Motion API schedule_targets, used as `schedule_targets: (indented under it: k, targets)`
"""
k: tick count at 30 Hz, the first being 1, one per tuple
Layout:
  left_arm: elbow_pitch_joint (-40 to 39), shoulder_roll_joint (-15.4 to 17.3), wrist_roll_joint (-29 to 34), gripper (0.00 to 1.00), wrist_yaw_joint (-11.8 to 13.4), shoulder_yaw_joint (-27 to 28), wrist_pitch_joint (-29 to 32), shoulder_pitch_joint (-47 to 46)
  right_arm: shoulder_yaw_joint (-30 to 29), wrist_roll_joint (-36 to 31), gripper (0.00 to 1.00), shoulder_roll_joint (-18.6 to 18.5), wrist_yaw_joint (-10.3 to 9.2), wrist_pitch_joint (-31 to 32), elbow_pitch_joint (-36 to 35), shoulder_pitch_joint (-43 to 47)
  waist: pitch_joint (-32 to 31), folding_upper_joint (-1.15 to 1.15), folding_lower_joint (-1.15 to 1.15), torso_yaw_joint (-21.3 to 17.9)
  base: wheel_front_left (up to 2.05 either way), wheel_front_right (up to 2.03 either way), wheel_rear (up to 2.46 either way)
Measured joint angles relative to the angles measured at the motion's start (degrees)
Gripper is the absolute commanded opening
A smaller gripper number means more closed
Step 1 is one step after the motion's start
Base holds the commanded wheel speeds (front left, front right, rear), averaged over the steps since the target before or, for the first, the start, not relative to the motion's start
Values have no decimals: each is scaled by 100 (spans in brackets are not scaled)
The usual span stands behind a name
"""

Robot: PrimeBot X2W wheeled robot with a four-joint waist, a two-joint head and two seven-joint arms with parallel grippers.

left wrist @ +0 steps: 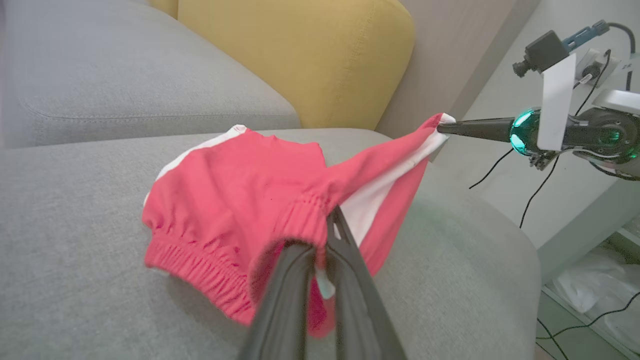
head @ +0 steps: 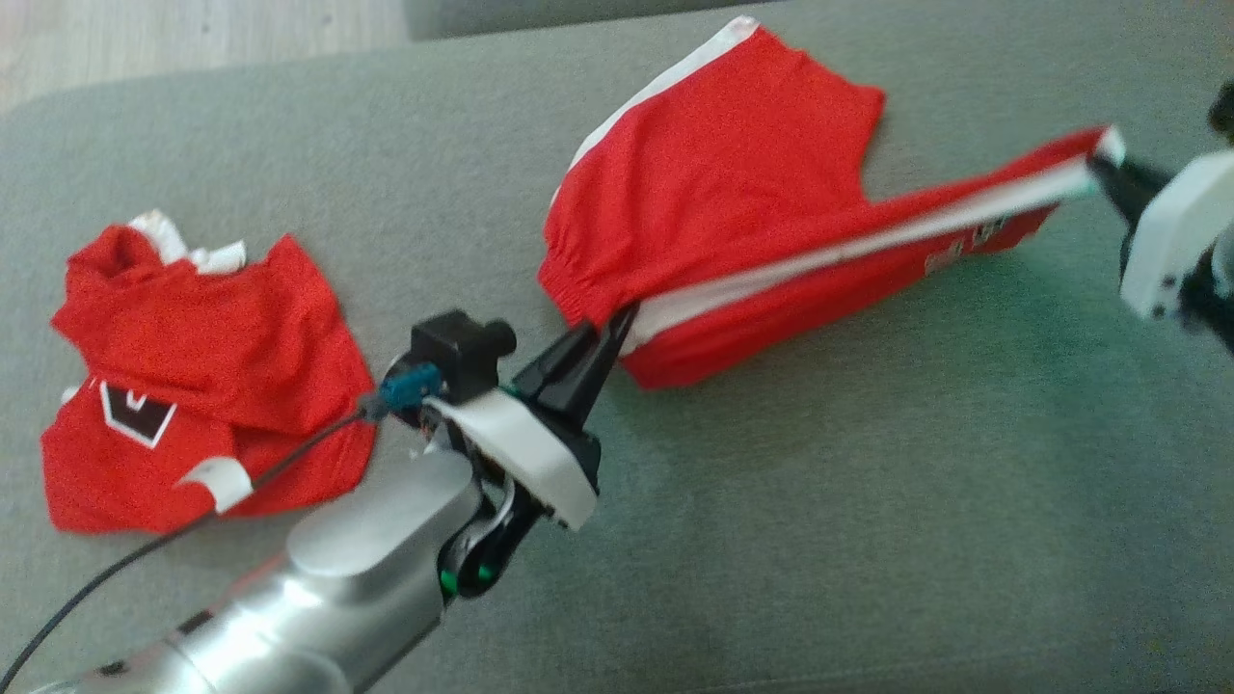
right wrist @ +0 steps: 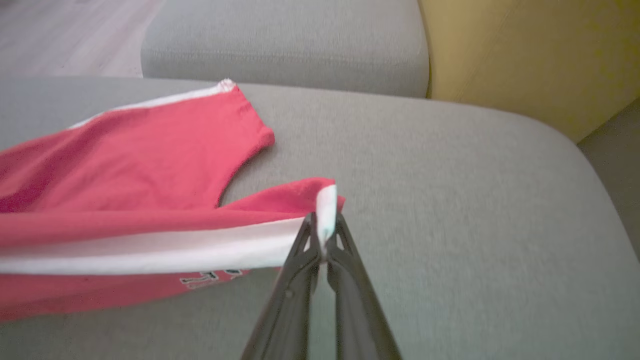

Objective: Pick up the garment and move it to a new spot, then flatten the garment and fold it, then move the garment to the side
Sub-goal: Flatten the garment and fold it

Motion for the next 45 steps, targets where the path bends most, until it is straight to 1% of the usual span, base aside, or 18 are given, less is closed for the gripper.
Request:
schedule_targets:
  k: [6,9,17,22,26,35,36,37,38,39,45]
  targets:
    - [224,-172,10,0,-24,197,-52,-330,-503,-547,0,410,0,-402,354,-646,359,0,0,310,0,0,0]
    - [363,-264,10,0,-58,328,-80,-477,-617,-872,0,587,0,-572,597,-984,551,0,0,474,0,0,0]
    - [835,-604,68,0,-303,492,-101,-1032,-875,-1691,0,960,0,-1128,1499,-1821,1102,0,0,904,0,0,0]
    - [1195,-876,129,0,-411,497,-101,-1463,-992,-2162,0,1149,0,-1494,2074,-2395,1474,0,0,1133,0,0,0]
    - [1446,-1066,209,0,-511,482,-101,-1680,-1024,-2416,0,1252,0,-1668,2495,-2667,1705,0,0,1320,0,0,0]
    - [1783,-1312,238,0,-655,472,-145,-1762,-1094,-2676,0,1356,0,-1969,3230,-3079,1944,0,0,1583,0,0,0]
    - [1814,-1339,237,0,-659,476,-148,-1784,-1110,-2685,75,1356,0,-2034,3296,-3119,1954,0,-1,1597,0,0,0]
    - [1857,-1377,230,58,-662,479,-151,-1812,-1165,-2709,100,1361,0,-2187,3373,-3183,1974,0,-1,1623,0,0,0]
    - [1879,-1392,230,95,-666,480,-151,-1812,-1202,-2703,100,1374,0,-2248,3420,-3225,1982,0,-1,1634,0,0,0]
    - [1908,-1404,230,100,-701,483,-152,-1811,-1225,-2697,100,1382,0,-2321,3451,-3253,1987,0,-1,1643,0,0,0]
    - [2050,-1446,245,100,-704,571,-152,-1807,-1266,-2653,100,1404,0,-2618,3673,-3328,1896,0,-1,1642,0,0,0]
